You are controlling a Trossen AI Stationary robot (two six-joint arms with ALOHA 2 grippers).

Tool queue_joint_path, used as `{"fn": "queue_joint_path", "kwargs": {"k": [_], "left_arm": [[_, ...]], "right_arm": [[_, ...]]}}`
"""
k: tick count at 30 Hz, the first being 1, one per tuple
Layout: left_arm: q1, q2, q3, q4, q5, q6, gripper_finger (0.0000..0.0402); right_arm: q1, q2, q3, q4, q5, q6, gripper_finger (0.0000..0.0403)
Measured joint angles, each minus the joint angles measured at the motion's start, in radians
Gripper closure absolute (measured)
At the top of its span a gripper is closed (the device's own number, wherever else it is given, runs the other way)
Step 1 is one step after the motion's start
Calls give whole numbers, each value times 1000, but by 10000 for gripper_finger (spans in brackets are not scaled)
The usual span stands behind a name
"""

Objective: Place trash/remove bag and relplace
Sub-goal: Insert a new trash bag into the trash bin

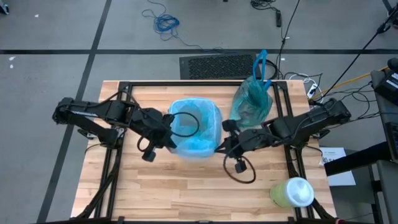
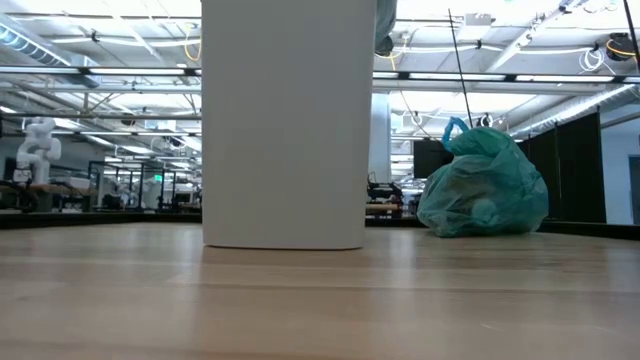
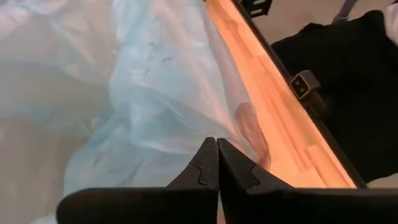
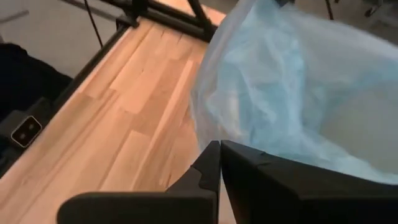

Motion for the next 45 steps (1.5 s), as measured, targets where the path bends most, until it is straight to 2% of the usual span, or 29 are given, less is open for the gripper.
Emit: {"fn": "queue_joint_path", "kwargs": {"k": [5, 9, 21, 23, 28, 35, 40, 45], "left_arm": [[-34, 0, 0, 0, -90, -24, 401], [-64, 0, 0, -1, -181, -29, 401], [-177, -1, 1, -51, -559, -95, 401], [-191, -6, 1, -50, -557, -101, 401], [-238, -9, 2, -19, -428, -102, 401], [-316, -7, 2, -10, -415, -132, 402], [-335, 22, 1, -64, -483, -182, 402], [-333, 36, -51, -42, -545, -189, 402]], "right_arm": [[0, 58, 0, -2, 3, 19, 399], [0, 89, 0, -5, 52, 21, 399], [-2, 105, 0, -35, 80, 47, 399], [-2, 105, 0, -36, 80, 47, 399], [-2, 105, 0, -36, 80, 47, 399], [-2, 105, 0, -38, 80, 47, 399], [-2, 105, 0, -43, 81, 47, 399], [-2, 104, 0, -45, 81, 52, 399]]}}
